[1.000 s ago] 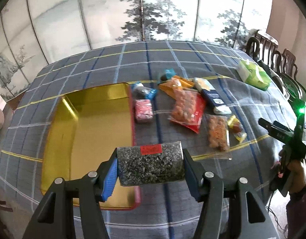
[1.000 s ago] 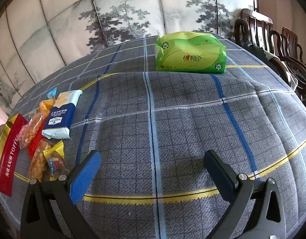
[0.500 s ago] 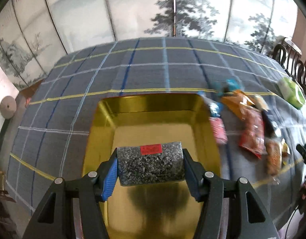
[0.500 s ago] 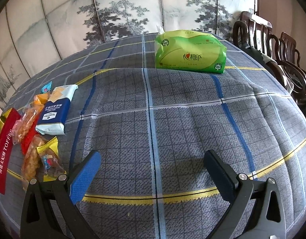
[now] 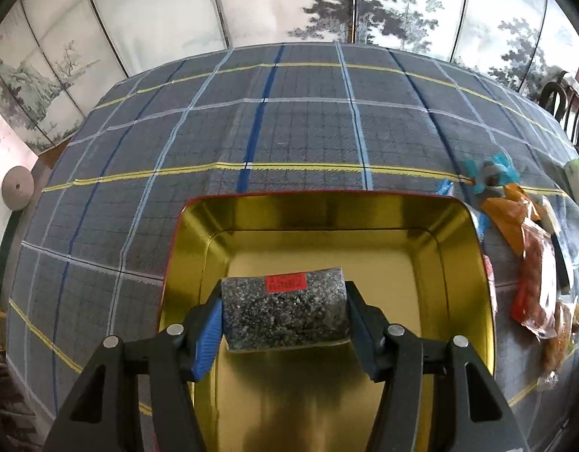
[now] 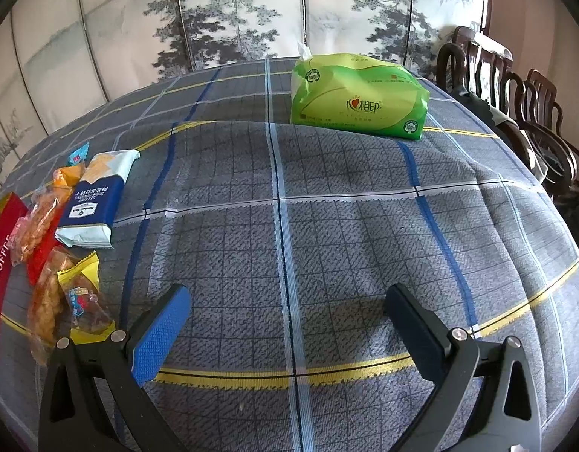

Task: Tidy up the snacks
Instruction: 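Carry the seed bag into the gold tray while the right tool grasps the yellow candy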

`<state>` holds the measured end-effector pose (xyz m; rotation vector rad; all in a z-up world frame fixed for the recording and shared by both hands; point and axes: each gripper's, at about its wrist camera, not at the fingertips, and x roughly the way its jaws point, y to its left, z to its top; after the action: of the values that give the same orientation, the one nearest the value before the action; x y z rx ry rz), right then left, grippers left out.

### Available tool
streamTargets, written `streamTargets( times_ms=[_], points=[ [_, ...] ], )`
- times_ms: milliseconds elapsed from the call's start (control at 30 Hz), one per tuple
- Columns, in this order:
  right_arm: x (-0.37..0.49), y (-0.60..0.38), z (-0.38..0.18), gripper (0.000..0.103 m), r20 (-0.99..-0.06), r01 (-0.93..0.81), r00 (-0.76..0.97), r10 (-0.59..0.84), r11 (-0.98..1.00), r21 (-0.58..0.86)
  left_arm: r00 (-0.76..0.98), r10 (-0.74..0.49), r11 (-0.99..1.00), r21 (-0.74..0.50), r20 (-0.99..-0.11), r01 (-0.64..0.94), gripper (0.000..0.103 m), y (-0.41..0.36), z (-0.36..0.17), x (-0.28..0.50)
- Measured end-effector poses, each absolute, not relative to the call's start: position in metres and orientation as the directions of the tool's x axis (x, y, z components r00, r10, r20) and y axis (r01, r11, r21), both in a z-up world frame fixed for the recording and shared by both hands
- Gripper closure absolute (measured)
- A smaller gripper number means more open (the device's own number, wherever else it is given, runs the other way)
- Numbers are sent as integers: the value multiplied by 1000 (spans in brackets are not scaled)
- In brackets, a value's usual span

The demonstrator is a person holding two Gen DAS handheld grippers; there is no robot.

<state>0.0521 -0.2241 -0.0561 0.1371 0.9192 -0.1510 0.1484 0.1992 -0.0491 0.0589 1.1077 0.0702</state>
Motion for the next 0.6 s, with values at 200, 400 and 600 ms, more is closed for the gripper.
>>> streamTargets(
  times_ms=[200,400,600],
  points=[
    [37,-221,-46,26,-739,106,673,28,985,134,415,90,996,85,-905,-30,43,198,-57,158],
    [39,-182,-43,44,-759,-69,627,173,984,167,419,111,994,106,-901,-36,43,195,-54,160],
    [45,-149,-26,43,-747,-219,614,255,964,149,459,89,995,96,-884,-8,43,194,-36,152]
  ],
)
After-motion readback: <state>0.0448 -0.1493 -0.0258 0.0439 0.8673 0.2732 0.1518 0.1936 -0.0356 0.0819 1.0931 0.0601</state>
